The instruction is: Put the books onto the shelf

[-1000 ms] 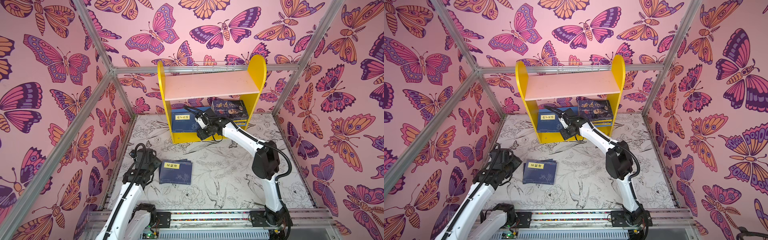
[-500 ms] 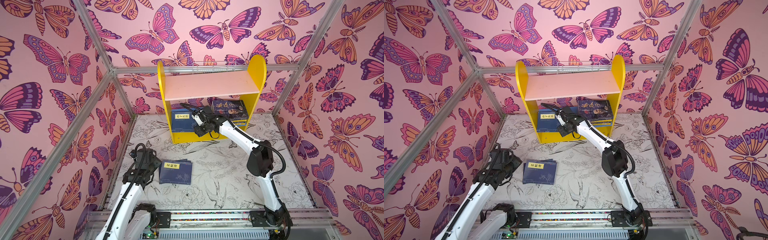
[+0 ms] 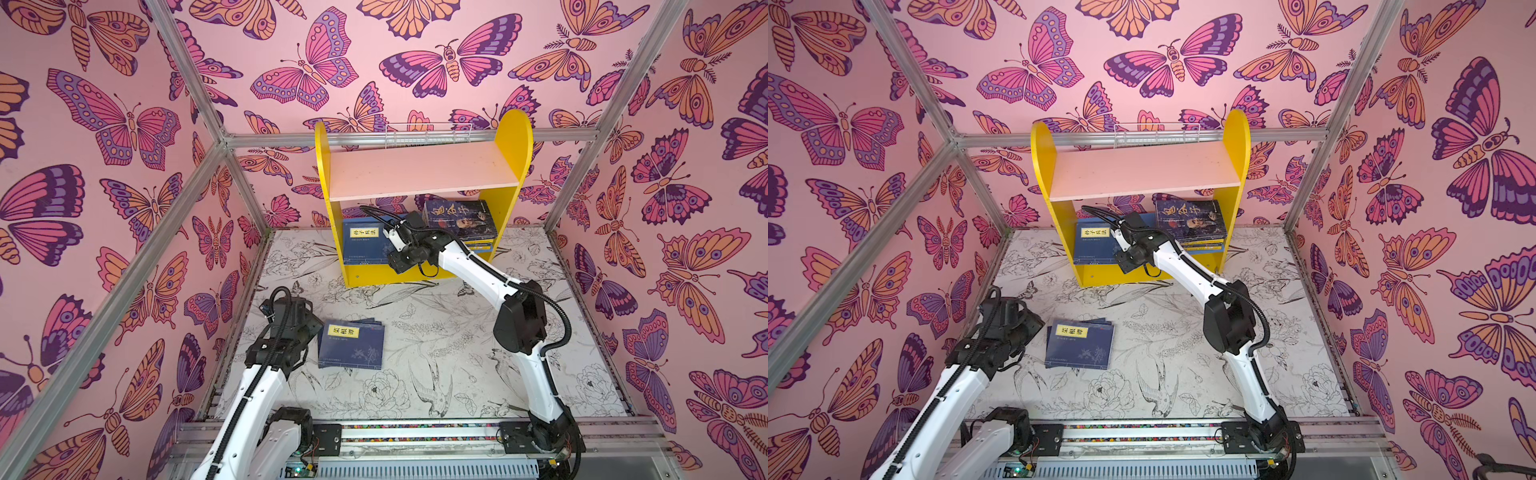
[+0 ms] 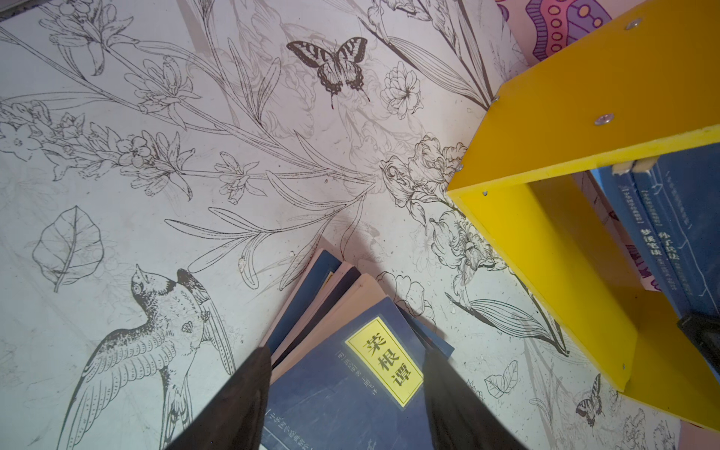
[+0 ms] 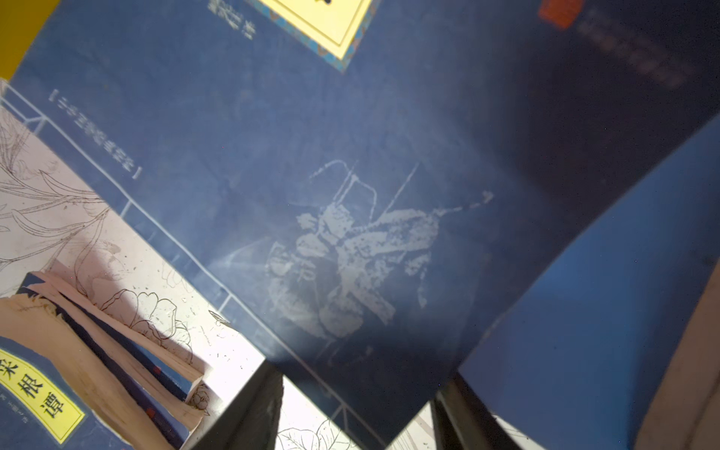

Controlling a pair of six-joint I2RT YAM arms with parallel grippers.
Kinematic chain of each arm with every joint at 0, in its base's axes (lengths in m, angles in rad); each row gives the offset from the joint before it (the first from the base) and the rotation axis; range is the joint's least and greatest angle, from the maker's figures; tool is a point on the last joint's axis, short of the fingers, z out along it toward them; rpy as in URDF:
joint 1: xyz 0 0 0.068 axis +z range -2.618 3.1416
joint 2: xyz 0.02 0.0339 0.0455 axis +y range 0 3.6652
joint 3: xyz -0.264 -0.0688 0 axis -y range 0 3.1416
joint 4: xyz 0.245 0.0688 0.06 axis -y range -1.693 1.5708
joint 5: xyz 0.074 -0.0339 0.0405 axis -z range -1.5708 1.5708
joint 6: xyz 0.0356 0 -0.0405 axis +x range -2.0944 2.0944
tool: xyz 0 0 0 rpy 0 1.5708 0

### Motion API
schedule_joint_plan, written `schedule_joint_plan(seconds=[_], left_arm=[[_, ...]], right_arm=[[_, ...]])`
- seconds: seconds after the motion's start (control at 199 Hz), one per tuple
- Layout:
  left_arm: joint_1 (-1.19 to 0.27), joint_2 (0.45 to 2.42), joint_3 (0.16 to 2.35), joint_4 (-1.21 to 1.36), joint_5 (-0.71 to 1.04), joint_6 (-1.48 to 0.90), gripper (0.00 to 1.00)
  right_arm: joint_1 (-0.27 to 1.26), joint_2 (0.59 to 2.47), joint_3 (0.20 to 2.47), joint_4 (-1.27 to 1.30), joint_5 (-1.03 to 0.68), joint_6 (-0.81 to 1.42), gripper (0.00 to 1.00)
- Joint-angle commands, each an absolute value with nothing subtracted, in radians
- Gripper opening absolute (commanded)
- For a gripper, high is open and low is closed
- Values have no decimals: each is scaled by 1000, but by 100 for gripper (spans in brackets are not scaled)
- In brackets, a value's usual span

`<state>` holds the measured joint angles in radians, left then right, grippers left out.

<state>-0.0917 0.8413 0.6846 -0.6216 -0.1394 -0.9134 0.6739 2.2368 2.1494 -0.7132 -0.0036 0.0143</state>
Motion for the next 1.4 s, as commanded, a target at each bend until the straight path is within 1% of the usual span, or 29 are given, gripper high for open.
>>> schedule_joint_plan(seconds=[0.0, 0.085, 0.156, 0.256, 0.341, 0.452, 0.607, 0.758, 0.873, 0.893, 1.039, 1.089, 1.144, 1.194, 1.265, 1.3, 1.325, 1.395], left_arm=[[-86, 860, 711, -612, -107, -858, 65], [-87, 884, 712, -604, -84, -829, 64], [-86, 911, 708, -597, -55, -804, 64], [-87, 961, 697, -585, -14, -780, 65], [-88, 1009, 685, -576, 15, -763, 64], [-87, 1074, 673, -557, 63, -736, 62], [-90, 1168, 675, -554, 115, -700, 60], [-94, 1233, 655, -552, 123, -697, 60], [-95, 1262, 658, -551, 136, -677, 53], [-95, 1280, 659, -549, 141, -674, 52], [-99, 1341, 671, -533, 189, -647, 44], [-100, 1356, 676, -529, 201, -640, 37], [-106, 1365, 682, -523, 214, -632, 32], [-111, 1370, 687, -518, 222, -626, 29], [-116, 1372, 692, -510, 238, -619, 27], [-118, 1373, 693, -504, 247, -616, 27], [-118, 1372, 695, -501, 255, -614, 27], [-118, 1363, 700, -489, 274, -614, 27]], right_arm=[[683, 2111, 2050, -630, 16, 0, 62], [683, 1981, 1904, -560, 32, 14, 64], [683, 1880, 1766, -512, -1, 33, 64], [691, 1762, 1550, -430, -161, 73, 64], [712, 1725, 1411, -382, -290, 89, 64], [769, 1756, 1320, -386, -424, 75, 63], [827, 1883, 1325, -432, -519, 31, 63], [834, 2032, 1436, -525, -591, -19, 62], [833, 2104, 1499, -548, -638, -26, 61], [834, 2111, 1507, -545, -668, -26, 61], [830, 2120, 1556, -521, -722, -12, 58], [822, 2120, 1572, -507, -734, 9, 56], [810, 2112, 1575, -475, -750, 48, 52], [798, 2099, 1567, -431, -764, 90, 49], [780, 2071, 1534, -354, -774, 153, 42], [773, 2056, 1517, -308, -773, 181, 37], [766, 2046, 1503, -282, -770, 200, 31], [749, 2023, 1474, -223, -769, 241, 13]])
